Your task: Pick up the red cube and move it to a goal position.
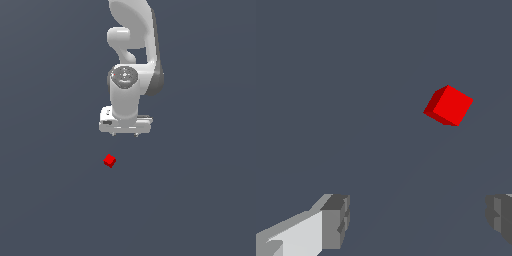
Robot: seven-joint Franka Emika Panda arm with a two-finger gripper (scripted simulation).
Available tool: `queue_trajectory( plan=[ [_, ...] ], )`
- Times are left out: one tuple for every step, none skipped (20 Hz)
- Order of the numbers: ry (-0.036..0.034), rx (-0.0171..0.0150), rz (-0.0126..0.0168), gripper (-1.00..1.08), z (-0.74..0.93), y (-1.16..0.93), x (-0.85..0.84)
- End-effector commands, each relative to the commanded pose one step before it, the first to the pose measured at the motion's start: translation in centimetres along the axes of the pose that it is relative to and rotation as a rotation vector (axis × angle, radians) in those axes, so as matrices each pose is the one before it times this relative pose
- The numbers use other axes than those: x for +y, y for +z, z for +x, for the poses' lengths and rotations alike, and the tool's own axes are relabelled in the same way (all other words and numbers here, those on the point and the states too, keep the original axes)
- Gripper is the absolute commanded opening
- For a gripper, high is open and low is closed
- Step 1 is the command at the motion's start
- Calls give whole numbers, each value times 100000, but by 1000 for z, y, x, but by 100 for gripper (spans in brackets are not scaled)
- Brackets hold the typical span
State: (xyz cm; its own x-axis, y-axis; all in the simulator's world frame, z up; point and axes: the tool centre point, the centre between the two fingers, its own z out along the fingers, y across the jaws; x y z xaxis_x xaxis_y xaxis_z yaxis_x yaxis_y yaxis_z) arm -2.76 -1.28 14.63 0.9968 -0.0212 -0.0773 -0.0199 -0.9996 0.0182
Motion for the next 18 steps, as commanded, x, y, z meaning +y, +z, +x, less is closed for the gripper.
queue_trajectory(
  plan=[
    [0,0,0,100,0,0,1],
    [96,15,4,100,15,20,14],
    [246,34,15,100,46,67,19],
    [437,61,27,100,75,109,47],
    [607,85,37,100,105,153,63],
    [780,110,48,100,135,197,80],
    [955,135,59,100,165,240,100],
    [1126,159,70,100,196,284,116],
    [1302,184,82,100,226,327,137],
    [1473,208,93,100,256,371,154],
    [1646,233,104,100,287,414,173],
    [1819,258,116,100,317,457,191],
    [1993,283,128,100,347,500,210],
    [2166,308,141,100,378,543,229],
    [2340,334,154,100,409,585,248],
    [2514,358,168,100,440,627,267],
    [2687,383,183,100,472,669,285],
    [2863,408,200,100,504,711,305]
  ],
)
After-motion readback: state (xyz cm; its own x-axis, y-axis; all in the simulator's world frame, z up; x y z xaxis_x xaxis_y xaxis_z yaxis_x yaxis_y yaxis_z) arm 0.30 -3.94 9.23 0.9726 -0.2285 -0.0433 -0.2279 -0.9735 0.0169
